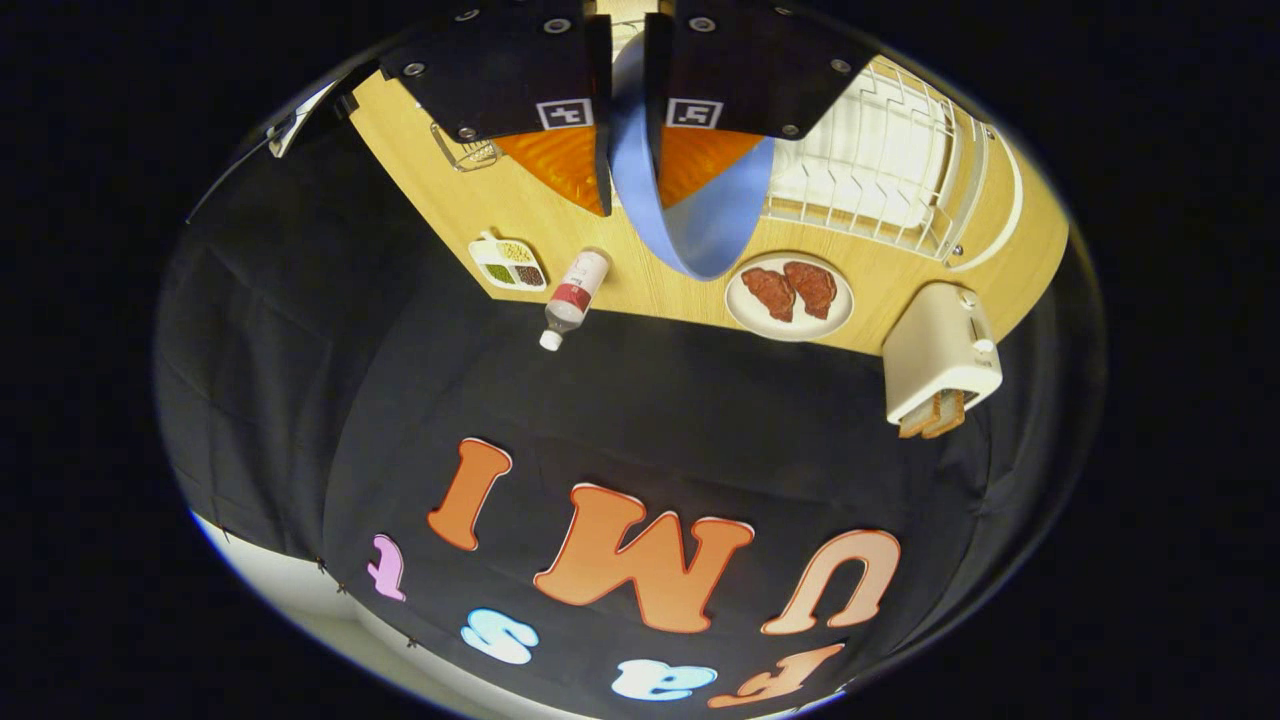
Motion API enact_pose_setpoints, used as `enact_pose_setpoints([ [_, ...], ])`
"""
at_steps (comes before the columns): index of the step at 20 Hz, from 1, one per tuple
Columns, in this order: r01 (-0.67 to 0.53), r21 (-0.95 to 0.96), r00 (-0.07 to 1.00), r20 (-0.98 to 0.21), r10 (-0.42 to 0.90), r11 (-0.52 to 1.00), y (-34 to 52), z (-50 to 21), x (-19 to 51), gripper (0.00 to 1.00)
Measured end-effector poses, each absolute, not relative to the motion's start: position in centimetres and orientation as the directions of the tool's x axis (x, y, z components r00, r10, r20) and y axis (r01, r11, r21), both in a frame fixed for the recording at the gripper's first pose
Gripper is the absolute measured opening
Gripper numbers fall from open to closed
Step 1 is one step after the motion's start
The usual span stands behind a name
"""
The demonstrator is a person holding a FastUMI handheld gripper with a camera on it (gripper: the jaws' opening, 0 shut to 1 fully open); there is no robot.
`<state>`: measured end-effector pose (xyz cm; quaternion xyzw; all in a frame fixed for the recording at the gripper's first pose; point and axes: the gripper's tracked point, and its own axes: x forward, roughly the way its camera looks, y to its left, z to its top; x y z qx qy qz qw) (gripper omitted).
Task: Take the plate from the dish rack, then take the spoon from the basket and place it into the plate.
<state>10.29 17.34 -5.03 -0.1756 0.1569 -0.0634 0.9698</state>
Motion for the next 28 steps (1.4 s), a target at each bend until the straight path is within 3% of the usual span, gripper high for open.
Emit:
enact_pose_setpoints([
  [10, 0.077, -0.228, 0.936, -0.319, -0.149, 0.971, 12.5, -3.8, 6.2, 0.12],
  [28, 0.090, 0.019, 0.900, -0.429, -0.073, 0.996, 4.2, -10.2, -5.2, 0.12],
])
